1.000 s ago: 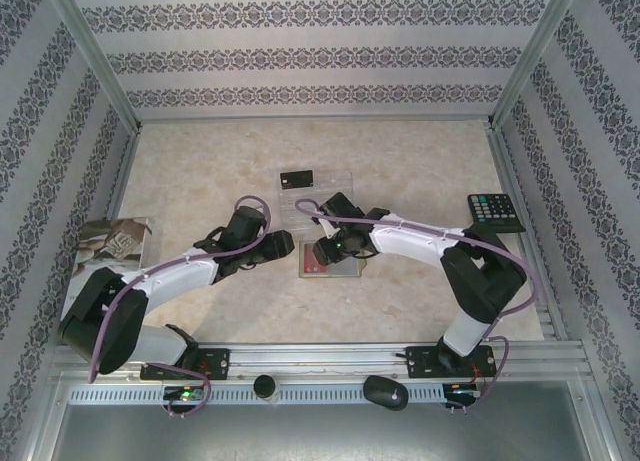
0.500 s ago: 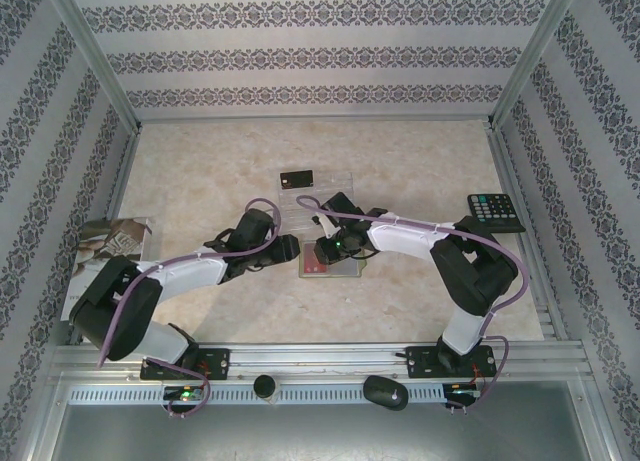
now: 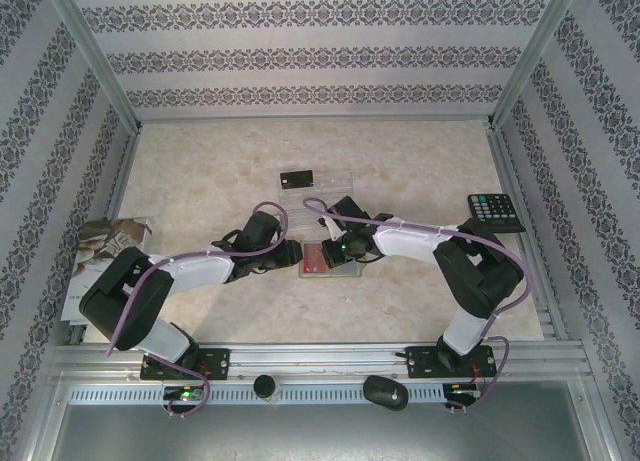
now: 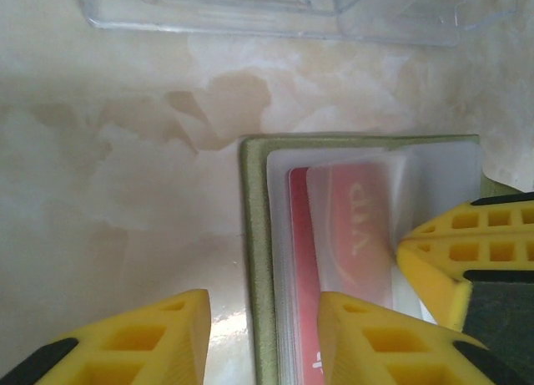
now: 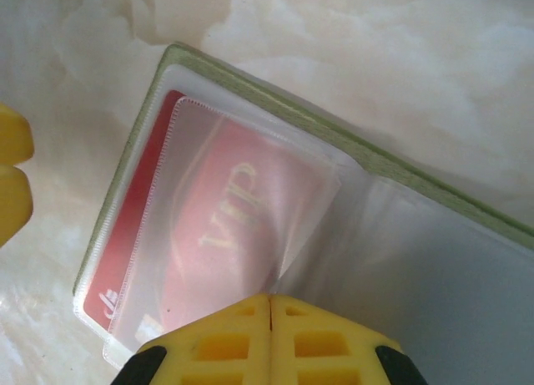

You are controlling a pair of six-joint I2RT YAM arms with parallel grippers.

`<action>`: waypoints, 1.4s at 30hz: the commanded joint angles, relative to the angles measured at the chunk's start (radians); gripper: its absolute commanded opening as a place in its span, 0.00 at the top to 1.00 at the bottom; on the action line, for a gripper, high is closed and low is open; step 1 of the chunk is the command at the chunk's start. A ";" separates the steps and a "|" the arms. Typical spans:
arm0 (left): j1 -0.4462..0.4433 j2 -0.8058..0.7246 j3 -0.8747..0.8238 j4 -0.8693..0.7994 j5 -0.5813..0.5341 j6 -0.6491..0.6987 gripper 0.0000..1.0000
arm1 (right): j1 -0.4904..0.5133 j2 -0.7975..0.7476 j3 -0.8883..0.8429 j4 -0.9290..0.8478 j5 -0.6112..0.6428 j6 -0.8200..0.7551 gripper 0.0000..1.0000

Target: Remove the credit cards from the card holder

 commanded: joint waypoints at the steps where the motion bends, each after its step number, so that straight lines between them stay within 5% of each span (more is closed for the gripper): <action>1: -0.025 0.031 0.045 -0.031 -0.032 0.026 0.66 | -0.021 -0.027 -0.035 0.045 -0.008 0.033 1.00; 14: -0.064 0.151 0.134 -0.156 -0.104 0.062 0.70 | -0.011 -0.036 -0.047 0.050 0.046 0.061 0.99; 22: -0.068 0.198 0.159 -0.204 -0.114 0.064 0.76 | 0.031 -0.151 -0.060 0.022 0.205 0.023 0.64; 29: -0.068 0.197 0.152 -0.186 -0.103 0.064 0.77 | 0.115 -0.151 -0.036 0.022 0.260 -0.065 0.54; 42: -0.068 0.190 0.140 -0.166 -0.086 0.056 0.78 | 0.171 0.032 0.031 -0.024 0.330 -0.114 0.55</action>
